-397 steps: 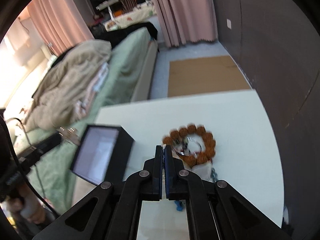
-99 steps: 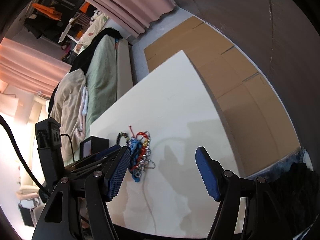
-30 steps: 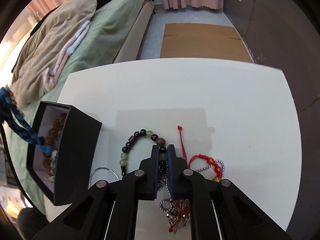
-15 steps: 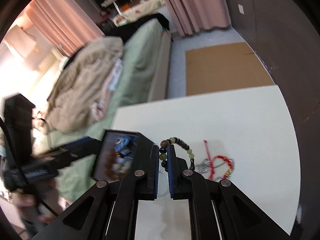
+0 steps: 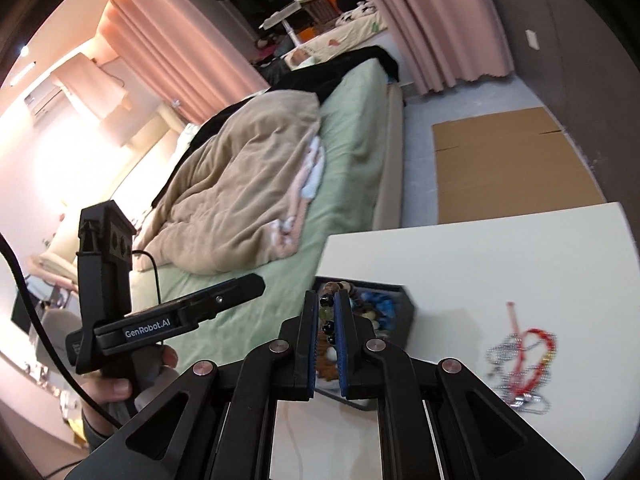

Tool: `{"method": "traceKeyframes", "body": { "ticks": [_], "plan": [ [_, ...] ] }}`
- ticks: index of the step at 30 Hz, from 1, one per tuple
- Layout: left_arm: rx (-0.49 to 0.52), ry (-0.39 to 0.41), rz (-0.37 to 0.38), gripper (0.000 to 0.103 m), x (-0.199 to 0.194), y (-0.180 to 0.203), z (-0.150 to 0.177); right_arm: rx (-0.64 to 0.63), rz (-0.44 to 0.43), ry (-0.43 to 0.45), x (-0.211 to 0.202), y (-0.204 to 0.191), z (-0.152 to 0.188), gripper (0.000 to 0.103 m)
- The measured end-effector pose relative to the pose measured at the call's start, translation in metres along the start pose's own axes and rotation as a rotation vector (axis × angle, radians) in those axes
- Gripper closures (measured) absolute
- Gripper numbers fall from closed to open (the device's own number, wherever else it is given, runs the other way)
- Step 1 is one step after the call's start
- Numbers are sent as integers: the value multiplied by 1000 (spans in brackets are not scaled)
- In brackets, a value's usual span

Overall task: Organize jewelry
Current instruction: 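Release the blue bracelet into the box with the left tool while the right tool drops the black-green bracelet in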

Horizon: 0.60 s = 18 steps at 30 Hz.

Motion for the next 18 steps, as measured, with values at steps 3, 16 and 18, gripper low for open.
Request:
{"method": "traceKeyframes", "body": {
  "ticks": [3, 16, 18],
  "plan": [
    [-8, 6, 1, 30, -4, -6, -1, -13, -33, -33, 15, -14, 3, 94],
    [33, -35, 26, 30, 9, 12, 6, 14, 104, -55, -1, 23, 13, 44],
    [45, -42, 24, 30, 12, 17, 7, 28, 109, -56, -7, 33, 14, 43]
  ]
}}
Point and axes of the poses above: each gripper's, at about its wrist camera, not at the fingertips, and x roughly the way its jaws point, y to its right, z to its underside, the point moved 6 cm from there along x, roughly the way its jaws point, and after that the axes turned 12 degrees about z, right-handed, at the moved point
